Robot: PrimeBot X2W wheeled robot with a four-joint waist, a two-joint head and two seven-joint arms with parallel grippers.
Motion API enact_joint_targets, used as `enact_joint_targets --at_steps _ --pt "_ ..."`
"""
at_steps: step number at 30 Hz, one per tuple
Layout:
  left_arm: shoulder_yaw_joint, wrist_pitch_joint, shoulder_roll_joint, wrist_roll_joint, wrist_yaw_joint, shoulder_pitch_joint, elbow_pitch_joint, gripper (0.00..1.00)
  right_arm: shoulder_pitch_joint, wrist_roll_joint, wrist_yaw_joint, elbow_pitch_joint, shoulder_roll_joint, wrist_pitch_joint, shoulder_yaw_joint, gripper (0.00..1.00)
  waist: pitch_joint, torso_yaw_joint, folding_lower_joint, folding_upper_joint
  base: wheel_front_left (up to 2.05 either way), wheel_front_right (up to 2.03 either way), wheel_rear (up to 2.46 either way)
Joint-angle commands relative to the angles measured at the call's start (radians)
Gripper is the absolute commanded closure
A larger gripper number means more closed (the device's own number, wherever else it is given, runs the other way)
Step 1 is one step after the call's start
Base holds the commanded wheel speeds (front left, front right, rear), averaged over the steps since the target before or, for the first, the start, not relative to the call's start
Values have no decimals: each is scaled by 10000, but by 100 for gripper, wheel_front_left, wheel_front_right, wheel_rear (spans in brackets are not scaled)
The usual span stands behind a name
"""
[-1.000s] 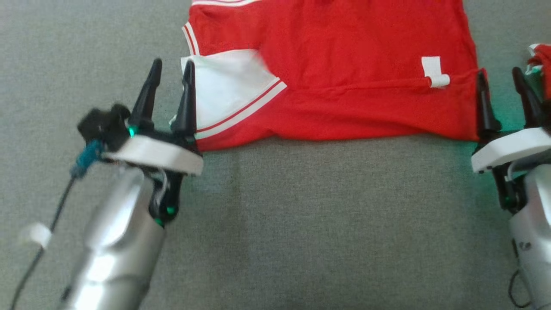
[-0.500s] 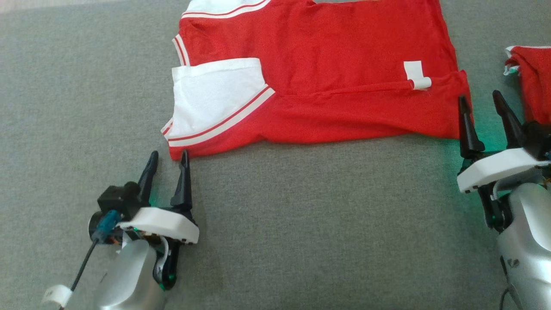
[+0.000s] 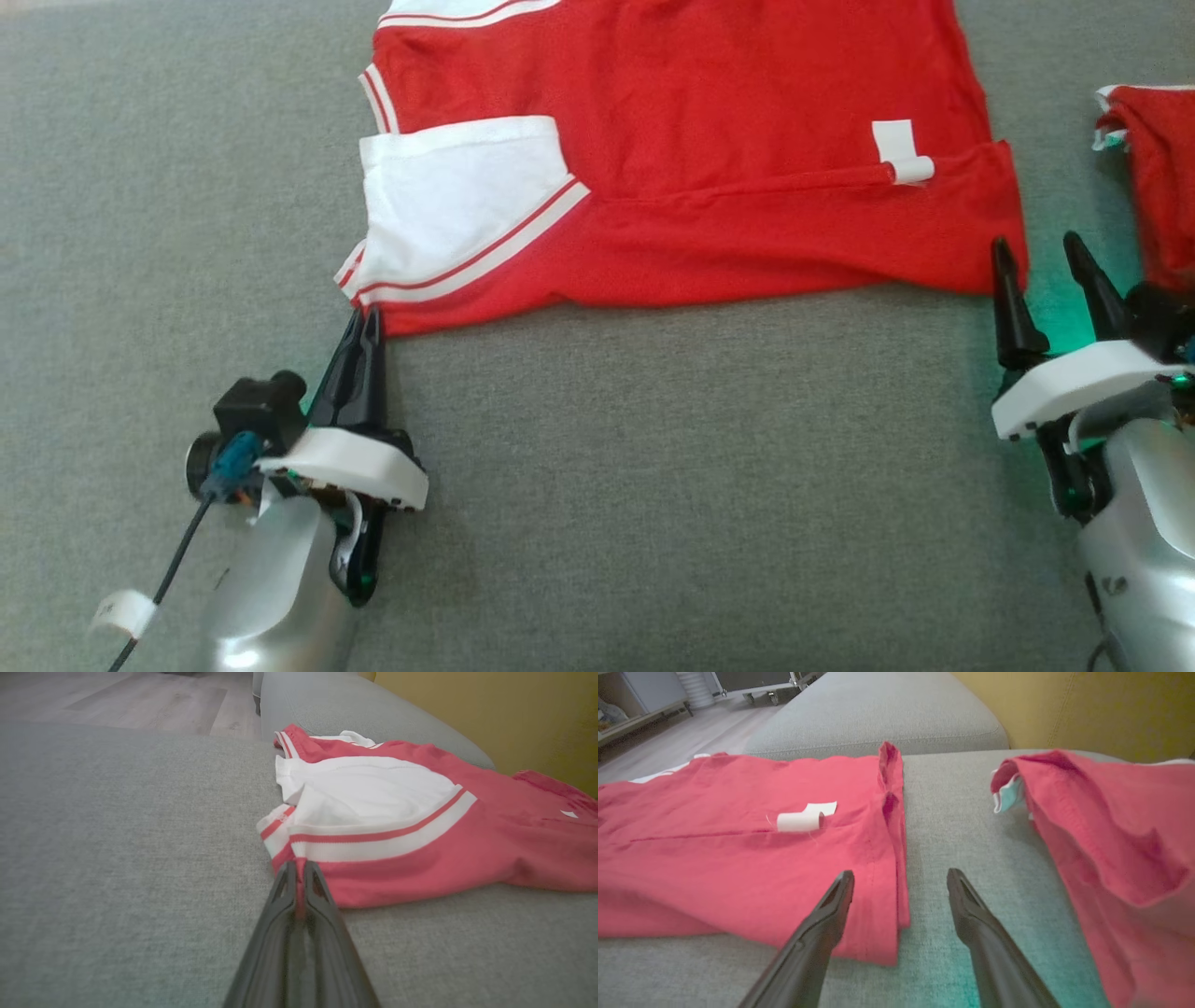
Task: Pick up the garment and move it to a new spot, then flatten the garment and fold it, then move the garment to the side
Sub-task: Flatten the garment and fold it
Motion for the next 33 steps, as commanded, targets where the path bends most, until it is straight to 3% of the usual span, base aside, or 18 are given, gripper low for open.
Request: enact_joint_targets --at_steps 1,6,7,8,9,10,11,22,33 --pt "321 -51 115 107 -69 -243 -310 100 -28 46 -7 -85 -150 90 71 0 26 91 0 -1 0 0 0" --pt "370 -51 98 267 -130 -126 -944 100 -84 50 -7 422 -154 631 34 0 -25 278 0 -1 0 0 0" --pt "384 -51 100 298 -136 -87 -1075 100 -83 95 -7 472 -145 749 77 19 -44 305 0 -1 0 0 0" --pt "389 -51 111 336 -141 -41 -1194 100 -80 157 -7 504 -145 863 131 60 -63 326 0 -1 0 0 0" --pt "389 -51 111 336 -141 -41 -1194 100 -80 157 -7 504 -145 863 131 60 -63 326 0 -1 0 0 0" --pt "374 -51 138 383 -144 4 -1307 100 -74 231 -7 499 -149 926 197 95 -85 338 0 -1 0 0 0" --pt "356 -51 163 414 -147 53 -1402 100 -63 317 -7 482 -165 964 258 100 -108 348 0 -1 0 0 0" --pt "277 -51 409 452 -153 1008 -2382 100 412 1074 -7 119 -615 812 824 100 -726 333 0 -1 0 0 0" --pt "172 -51 532 350 -154 3109 -3181 100 2063 1538 -7 -880 -1322 833 1026 100 -1782 512 0 -1 0 0 0"
